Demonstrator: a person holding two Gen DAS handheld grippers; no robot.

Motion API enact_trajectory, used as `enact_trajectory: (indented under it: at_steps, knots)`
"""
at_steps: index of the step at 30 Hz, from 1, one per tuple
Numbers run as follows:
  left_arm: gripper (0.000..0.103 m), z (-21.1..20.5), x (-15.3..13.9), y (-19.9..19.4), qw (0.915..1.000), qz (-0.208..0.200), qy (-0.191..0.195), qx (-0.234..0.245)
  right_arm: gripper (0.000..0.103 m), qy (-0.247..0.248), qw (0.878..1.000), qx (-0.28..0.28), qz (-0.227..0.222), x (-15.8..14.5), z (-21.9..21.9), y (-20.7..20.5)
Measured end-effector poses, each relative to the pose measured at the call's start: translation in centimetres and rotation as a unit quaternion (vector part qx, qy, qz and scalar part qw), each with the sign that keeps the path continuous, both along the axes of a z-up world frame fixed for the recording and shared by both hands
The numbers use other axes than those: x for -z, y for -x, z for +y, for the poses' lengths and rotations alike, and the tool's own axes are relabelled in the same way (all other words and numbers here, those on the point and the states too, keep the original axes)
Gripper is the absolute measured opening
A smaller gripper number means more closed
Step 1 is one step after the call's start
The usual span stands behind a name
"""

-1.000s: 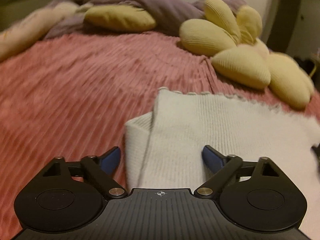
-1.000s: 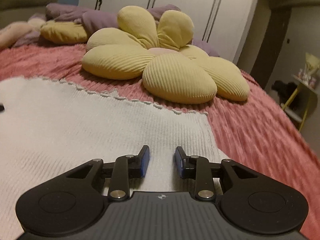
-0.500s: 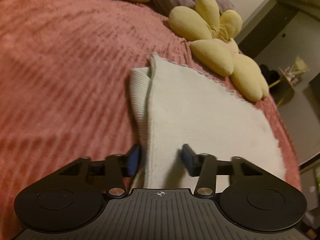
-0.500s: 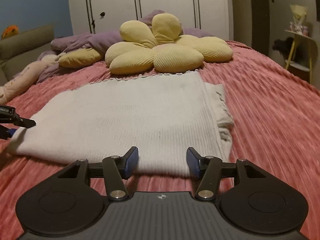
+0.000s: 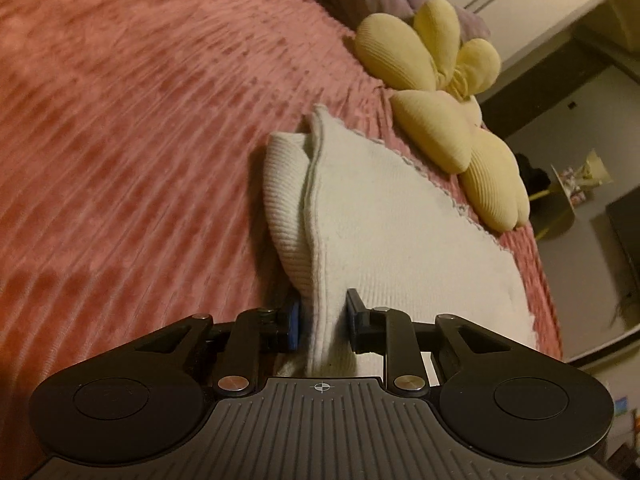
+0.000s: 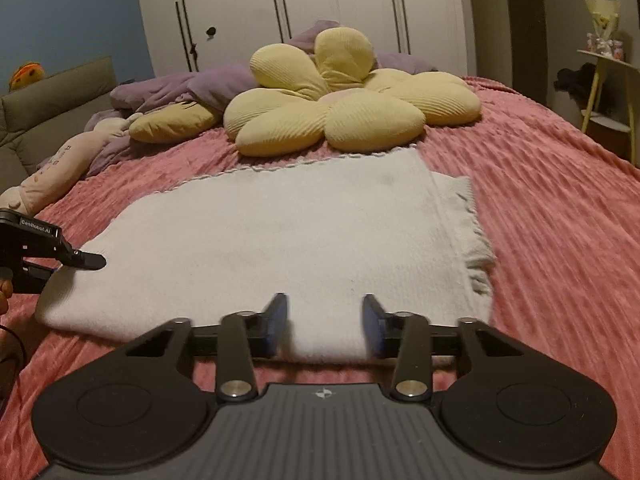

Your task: Fold small clothes

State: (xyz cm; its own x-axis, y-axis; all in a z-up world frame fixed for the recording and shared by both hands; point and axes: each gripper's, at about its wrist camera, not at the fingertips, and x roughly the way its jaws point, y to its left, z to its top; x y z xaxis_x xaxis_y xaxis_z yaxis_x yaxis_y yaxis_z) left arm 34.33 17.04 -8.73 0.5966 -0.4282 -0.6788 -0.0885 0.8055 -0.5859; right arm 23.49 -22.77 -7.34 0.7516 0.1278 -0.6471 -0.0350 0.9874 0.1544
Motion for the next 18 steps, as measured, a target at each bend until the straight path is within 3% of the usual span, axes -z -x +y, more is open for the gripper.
enact_trajectory:
  at_steps: [2,5,10,14,18]
  knots:
    - [0.034,-0.3,0.3,0.0,0.9998,-0.003,-0.016,0.008,0.025,0.008,1.000,-0.014,-0.001,0.1,0.9,-0.4]
    - [0.036,-0.3,0.6,0.0,0.9997,-0.011,-0.016,0.013,0.021,0.011,0.999,-0.033,-0.003,0.1,2.4,-1.2]
    - [0.025,-0.4,0.3,-0.3,0.9997,-0.009,-0.016,0.016,0.019,0.004,0.998,-0.058,-0.004,0.5,5.3,-2.2]
    - [0.022,-0.5,-0.5,-0.3,0.9997,-0.006,-0.017,0.014,0.018,0.032,0.996,-0.078,0.017,2.7,6.7,-2.9]
    - [0.021,-1.4,-2.6,-0.3,0.9995,-0.010,-0.026,0.015,0.018,-0.041,0.996,-0.068,0.035,1.1,4.3,-3.3]
